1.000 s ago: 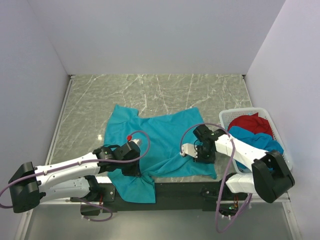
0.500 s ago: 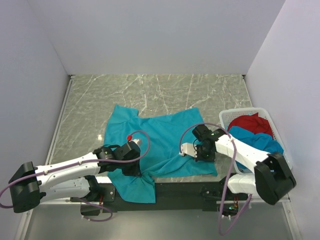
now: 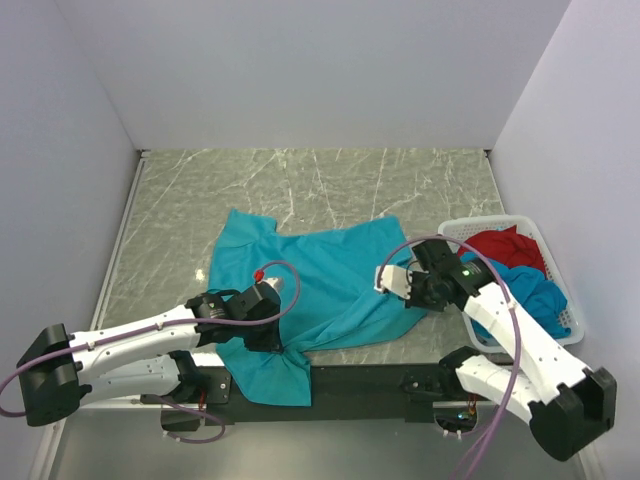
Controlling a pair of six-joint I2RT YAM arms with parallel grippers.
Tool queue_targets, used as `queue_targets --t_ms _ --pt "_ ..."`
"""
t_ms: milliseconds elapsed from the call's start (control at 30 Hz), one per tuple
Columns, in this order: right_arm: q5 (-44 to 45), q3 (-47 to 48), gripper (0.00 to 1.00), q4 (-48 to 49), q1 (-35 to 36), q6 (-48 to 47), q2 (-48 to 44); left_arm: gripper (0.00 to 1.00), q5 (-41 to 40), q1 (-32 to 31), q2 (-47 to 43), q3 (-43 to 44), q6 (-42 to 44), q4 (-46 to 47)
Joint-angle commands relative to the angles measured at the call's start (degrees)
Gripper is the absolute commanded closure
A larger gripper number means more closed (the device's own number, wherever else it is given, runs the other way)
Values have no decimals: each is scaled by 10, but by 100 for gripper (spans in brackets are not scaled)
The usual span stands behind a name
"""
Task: Fold and stack the t-shirts
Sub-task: Flatten the tshirt out
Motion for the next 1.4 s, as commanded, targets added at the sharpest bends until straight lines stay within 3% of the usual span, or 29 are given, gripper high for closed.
queue_targets --t_ms 0,433,633,733,767,833,967,1067,1100,1133,1233,1300,1367 --pt "10 15 100 -43 -27 -8 -49 100 -2 3 -14 0 0 3" --pt "-39 85 100 -97 -95 -18 -127 100 -63 4 -51 88 6 -60" --pt "-63 54 100 -47 -97 3 -111 100 -46 6 -36 86 18 -34" --pt "-54 86 100 11 -95 37 -61 100 -56 40 -15 111 51 -23" --pt "-47 104 100 25 -95 53 -20 100 -56 79 -8 124 65 -22" --pt "-24 181 100 58 -95 67 30 100 -58 128 10 175 115 -10" --pt "19 369 100 98 -94 108 186 100 -36 303 66 316 198 13" --pt "43 561 100 111 -97 132 272 100 30 390 143 504 233 13" --pt "44 612 100 108 -100 139 291 100 49 404 182 612 241 8" --pt "38 713 100 104 -104 146 307 100 64 415 201 669 244 6" --pt "14 858 100 85 -115 175 336 100 118 428 256 866 245 -11" --pt "-6 855 100 99 -117 179 298 100 162 427 254 919 234 4" --pt "-31 775 100 116 -118 175 226 100 191 427 227 890 227 35"
